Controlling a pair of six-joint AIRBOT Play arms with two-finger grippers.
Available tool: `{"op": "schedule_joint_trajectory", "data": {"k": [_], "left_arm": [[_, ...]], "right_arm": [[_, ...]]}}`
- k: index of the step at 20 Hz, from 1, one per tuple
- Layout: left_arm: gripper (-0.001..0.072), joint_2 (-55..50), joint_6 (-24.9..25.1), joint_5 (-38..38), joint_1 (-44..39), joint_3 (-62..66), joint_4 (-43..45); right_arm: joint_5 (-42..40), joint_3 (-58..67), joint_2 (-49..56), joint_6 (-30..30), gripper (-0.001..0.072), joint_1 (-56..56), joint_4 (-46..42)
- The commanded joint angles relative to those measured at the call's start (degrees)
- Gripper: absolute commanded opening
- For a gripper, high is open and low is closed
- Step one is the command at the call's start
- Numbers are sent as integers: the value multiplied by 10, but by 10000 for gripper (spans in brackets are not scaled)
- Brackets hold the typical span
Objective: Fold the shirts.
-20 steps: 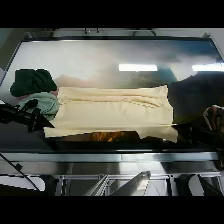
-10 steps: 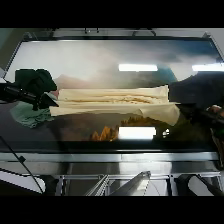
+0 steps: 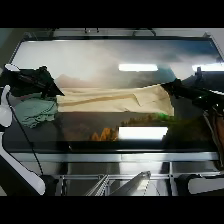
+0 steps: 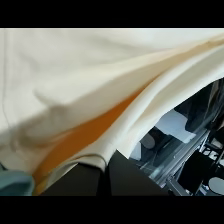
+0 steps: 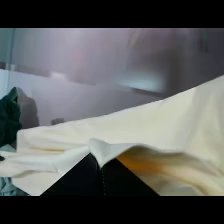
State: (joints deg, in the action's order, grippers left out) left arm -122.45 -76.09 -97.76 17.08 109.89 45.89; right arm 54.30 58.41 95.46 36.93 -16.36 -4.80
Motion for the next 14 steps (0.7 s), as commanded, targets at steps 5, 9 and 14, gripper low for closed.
{"op": "schedule_joint_trajectory", "data": {"k": [5, 9, 14], "left_arm": [[153, -57, -17, -10, -3, 74, 9], [333, -50, -25, -29, 8, 74, 5], [333, 11, -30, -24, 29, 74, 4]], "right_arm": [[-19, 57, 65, 108, 25, 12, -233], [23, 61, 46, 120, 203, 8, -303], [100, 134, -26, 205, 618, -30, -463]]}}
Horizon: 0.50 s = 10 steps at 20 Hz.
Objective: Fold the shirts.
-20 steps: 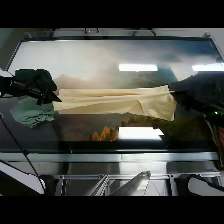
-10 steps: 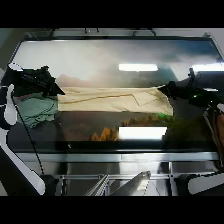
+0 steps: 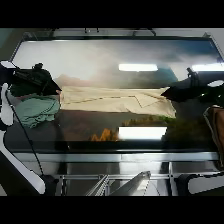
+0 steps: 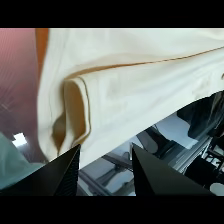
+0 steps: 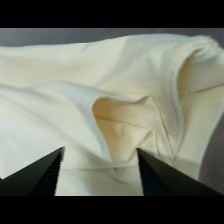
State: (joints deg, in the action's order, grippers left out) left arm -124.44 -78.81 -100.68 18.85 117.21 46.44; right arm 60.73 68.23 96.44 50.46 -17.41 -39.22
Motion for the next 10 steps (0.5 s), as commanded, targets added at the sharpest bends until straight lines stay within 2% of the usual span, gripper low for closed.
{"op": "schedule_joint_trajectory", "data": {"k": [1, 4, 7, 8, 9, 10], "left_arm": [[333, 46, -3, 21, 16, 1, -1], [332, 77, -1, 49, 7, 1, -1], [330, 81, -1, 52, -38, 1, 0], [300, 81, -1, 59, -57, 0, 0], [123, 81, 3, 69, -78, -1, 0], [4, 81, 14, 79, -100, -1, 1]], "right_arm": [[34, 49, -43, 106, 650, -28, -159], [38, 58, -31, 165, 656, -35, -184], [43, 58, 16, 173, 656, -11, -145], [42, 58, 31, 172, 656, -2, -125], [42, 58, 46, 172, 655, 7, -106], [42, 58, 58, 173, 654, 14, -93]]}}
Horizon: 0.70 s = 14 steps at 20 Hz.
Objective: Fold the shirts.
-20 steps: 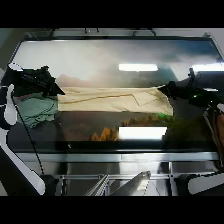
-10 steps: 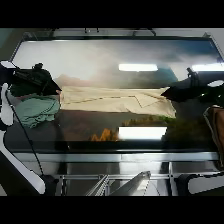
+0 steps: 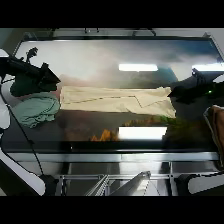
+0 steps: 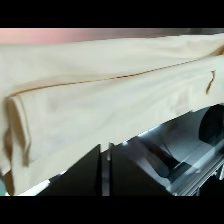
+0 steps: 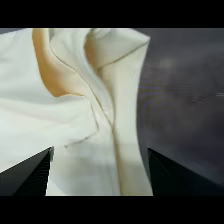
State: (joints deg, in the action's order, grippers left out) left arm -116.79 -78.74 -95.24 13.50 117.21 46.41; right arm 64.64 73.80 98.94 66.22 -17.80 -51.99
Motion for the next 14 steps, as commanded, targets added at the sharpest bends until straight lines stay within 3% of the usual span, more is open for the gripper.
{"op": "schedule_joint_trajectory", "data": {"k": [1, 3, 4, 6, 14], "left_arm": [[2, 4, 18, 33, -65, -1, 1], [1, 5, 25, 66, -106, -9, 2], [1, 5, 28, 90, -127, -21, 5], [1, 4, 33, 140, -170, -59, 6], [0, 4, 42, 329, -312, -170, 21]], "right_arm": [[3, 2, 45, 15, 653, 25, 46], [1, 2, 61, 14, 606, 36, 75], [-3, 2, 67, 11, 473, 40, 91], [-16, 2, 73, 11, 15, 41, 113], [58, 4, 26, 10, 23, -22, 113]]}}
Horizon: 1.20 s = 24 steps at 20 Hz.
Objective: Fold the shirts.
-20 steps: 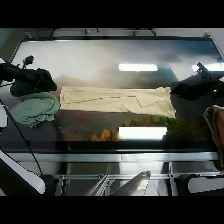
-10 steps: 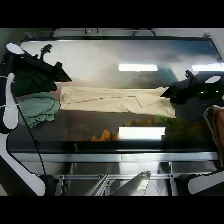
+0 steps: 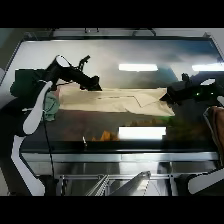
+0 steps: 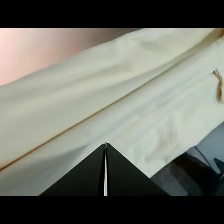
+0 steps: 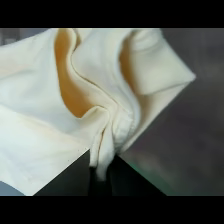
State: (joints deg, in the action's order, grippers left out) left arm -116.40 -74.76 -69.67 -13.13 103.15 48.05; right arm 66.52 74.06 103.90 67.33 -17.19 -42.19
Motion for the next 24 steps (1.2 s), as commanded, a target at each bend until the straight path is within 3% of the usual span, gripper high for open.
{"op": "schedule_joint_trajectory", "data": {"k": [1, 6, 10, 13, 18, 21, 24], "left_arm": [[0, 0, 2, 91, -59, -33, 5], [1, -10, -8, 143, -101, -29, 4], [0, -71, -41, 45, -112, 44, -1], [0, -103, -58, 5, -127, 109, -1], [1, -111, -59, 21, -148, 130, -3], [1, -89, -58, -10, -127, 131, -77], [1, -22, 5, -86, -54, 132, -215]], "right_arm": [[50, 1, -39, -9, 22, -40, 15], [106, 10, -83, -31, 22, -56, 24], [175, 70, -94, -26, 22, -56, 28], [201, 121, -108, -26, 22, -56, 96], [225, 153, -121, -26, 22, -31, 201], [224, 153, -121, -17, 23, 7, 205], [214, 153, -121, -4, 22, 79, 214]]}}
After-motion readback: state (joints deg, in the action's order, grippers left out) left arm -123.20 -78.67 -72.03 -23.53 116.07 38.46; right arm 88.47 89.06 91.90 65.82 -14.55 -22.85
